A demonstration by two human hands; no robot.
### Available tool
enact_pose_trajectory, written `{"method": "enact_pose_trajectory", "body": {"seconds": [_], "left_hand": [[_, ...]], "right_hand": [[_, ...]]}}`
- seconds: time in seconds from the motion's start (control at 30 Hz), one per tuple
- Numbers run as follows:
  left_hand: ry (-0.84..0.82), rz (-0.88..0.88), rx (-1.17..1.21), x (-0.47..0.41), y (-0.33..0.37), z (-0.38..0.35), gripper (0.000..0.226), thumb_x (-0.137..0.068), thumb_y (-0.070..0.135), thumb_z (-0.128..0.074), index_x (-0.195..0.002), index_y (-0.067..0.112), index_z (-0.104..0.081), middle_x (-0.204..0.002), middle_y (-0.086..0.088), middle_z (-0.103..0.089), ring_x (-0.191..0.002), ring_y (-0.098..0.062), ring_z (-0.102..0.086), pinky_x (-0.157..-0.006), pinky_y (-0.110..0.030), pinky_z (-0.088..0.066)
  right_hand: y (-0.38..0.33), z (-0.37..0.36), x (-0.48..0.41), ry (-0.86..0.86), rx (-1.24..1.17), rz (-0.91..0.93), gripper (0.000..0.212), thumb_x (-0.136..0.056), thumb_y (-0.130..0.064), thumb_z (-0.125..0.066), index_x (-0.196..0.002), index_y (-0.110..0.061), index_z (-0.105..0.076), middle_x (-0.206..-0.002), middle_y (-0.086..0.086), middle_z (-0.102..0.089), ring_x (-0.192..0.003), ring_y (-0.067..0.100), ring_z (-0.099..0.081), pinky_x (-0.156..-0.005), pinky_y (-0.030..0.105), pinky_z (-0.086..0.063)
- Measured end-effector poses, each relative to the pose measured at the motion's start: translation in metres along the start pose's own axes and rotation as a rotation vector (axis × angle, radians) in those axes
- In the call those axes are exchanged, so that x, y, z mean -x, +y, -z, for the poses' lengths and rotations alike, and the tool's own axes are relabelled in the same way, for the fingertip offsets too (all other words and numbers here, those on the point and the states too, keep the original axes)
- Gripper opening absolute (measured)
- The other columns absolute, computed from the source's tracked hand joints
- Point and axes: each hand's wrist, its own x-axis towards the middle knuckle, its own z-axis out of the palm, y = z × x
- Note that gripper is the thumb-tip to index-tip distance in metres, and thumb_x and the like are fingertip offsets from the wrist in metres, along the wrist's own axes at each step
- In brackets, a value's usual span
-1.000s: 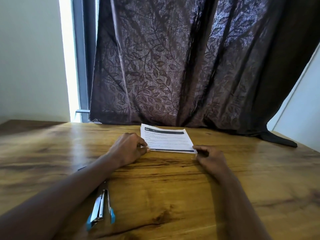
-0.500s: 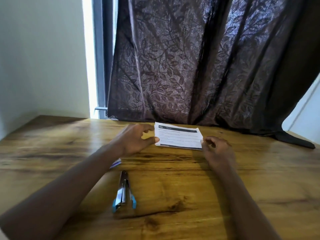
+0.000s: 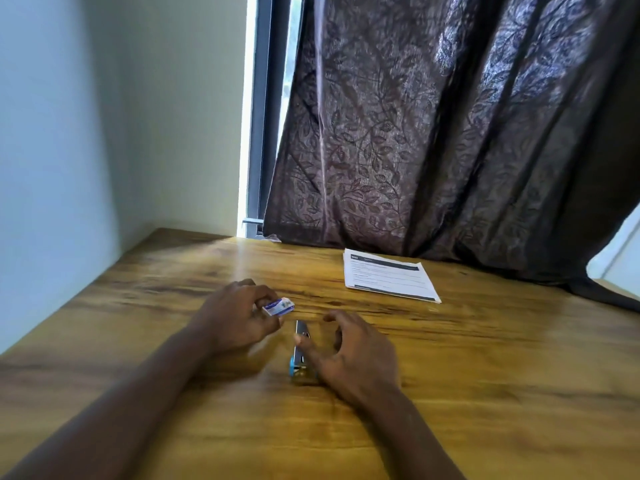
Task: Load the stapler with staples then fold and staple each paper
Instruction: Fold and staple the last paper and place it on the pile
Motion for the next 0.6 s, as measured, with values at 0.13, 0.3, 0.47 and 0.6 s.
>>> {"method": "enact_pose_trajectory", "body": {"seconds": [0.13, 0.3, 0.47, 0.6], "left_hand": [[-0.01, 0.047, -0.019, 0.005, 0.013, -0.002, 0.056, -0.073, 0.051, -0.056, -0.124, 0.031, -0.069, -0.114, 0.003, -0.065, -0.104, -0.022, -0.065, -0.083, -0.031, -0.049], [0.017, 0.05, -0.038, 0.01, 0.02, -0.006, 0.045, -0.085, 0.038, -0.066, -0.129, 0.028, -0.067, -0.117, -0.001, -0.064, -0.102, -0.023, -0.063, -0.082, -0.033, -0.049], [0.051, 0.029, -0.037, 0.012, 0.023, -0.007, 0.044, -0.085, 0.035, -0.067, -0.129, 0.026, -0.067, -0.114, -0.002, -0.064, -0.101, -0.025, -0.063, -0.078, -0.032, -0.046], [0.162, -0.017, 0.056, 0.017, 0.032, -0.006, 0.046, -0.081, 0.042, -0.064, -0.124, 0.029, -0.07, -0.103, 0.004, -0.064, -0.088, -0.017, -0.065, -0.072, -0.031, -0.05]], "right_hand": [[-0.016, -0.002, 0.008, -0.024, 0.047, -0.015, 0.088, -0.07, -0.091, -0.042, -0.129, -0.029, -0.06, -0.126, -0.011, -0.063, -0.116, 0.012, -0.059, -0.095, 0.03, -0.047], [-0.023, -0.006, 0.011, -0.008, 0.043, -0.106, 0.062, -0.079, -0.074, -0.05, -0.112, -0.024, -0.068, -0.109, -0.006, -0.067, -0.1, 0.016, -0.061, -0.086, 0.035, -0.052], [-0.027, -0.009, 0.018, -0.04, 0.091, -0.127, 0.054, -0.082, -0.063, -0.057, -0.116, -0.021, -0.064, -0.116, 0.0, -0.059, -0.107, 0.02, -0.057, -0.089, 0.038, -0.05], [0.009, 0.013, 0.02, 0.046, -0.12, -0.231, 0.034, -0.082, -0.049, -0.068, -0.103, -0.023, -0.071, -0.094, -0.007, -0.066, -0.075, 0.004, -0.058, -0.058, 0.017, -0.043]]}}
